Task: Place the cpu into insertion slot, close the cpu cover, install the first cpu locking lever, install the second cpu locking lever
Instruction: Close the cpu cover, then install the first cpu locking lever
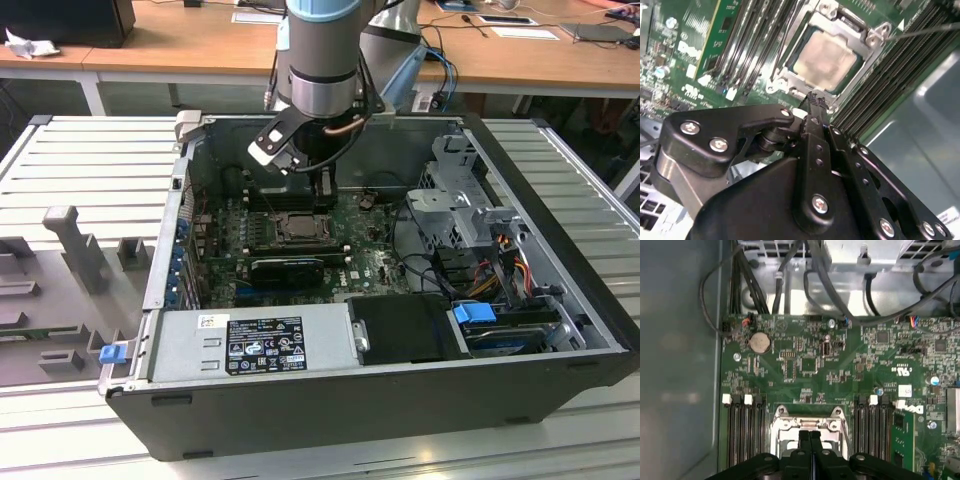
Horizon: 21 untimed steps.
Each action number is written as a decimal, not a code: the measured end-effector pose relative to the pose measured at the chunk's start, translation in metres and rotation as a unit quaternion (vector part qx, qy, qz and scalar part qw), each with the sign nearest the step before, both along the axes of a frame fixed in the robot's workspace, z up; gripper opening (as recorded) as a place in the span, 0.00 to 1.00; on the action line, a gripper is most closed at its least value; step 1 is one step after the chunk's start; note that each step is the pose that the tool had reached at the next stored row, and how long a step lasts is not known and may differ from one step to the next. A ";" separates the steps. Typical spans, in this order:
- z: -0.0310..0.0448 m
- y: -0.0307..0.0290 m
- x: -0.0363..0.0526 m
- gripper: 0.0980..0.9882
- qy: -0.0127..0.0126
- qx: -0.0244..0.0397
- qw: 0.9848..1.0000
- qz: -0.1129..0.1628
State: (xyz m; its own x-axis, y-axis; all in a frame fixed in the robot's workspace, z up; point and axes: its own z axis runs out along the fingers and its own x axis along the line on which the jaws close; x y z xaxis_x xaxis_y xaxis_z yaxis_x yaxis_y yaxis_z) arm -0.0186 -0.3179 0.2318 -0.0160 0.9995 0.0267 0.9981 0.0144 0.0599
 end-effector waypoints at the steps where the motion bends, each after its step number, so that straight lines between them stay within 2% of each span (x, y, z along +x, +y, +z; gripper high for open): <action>1: -0.0010 0.0000 -0.0021 0.01 0.000 0.000 1.000 0.002; 17: -0.0022 0.0000 -0.0225 0.01 0.000 0.002 1.000 0.005; 21: -0.0015 -0.0001 -0.0251 0.01 0.000 0.003 1.000 0.005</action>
State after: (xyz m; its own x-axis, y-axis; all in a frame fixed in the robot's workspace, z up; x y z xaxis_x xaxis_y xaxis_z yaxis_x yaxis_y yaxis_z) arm -0.0437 -0.3180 0.2303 -0.0260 0.9991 0.0326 0.9979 0.0240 0.0598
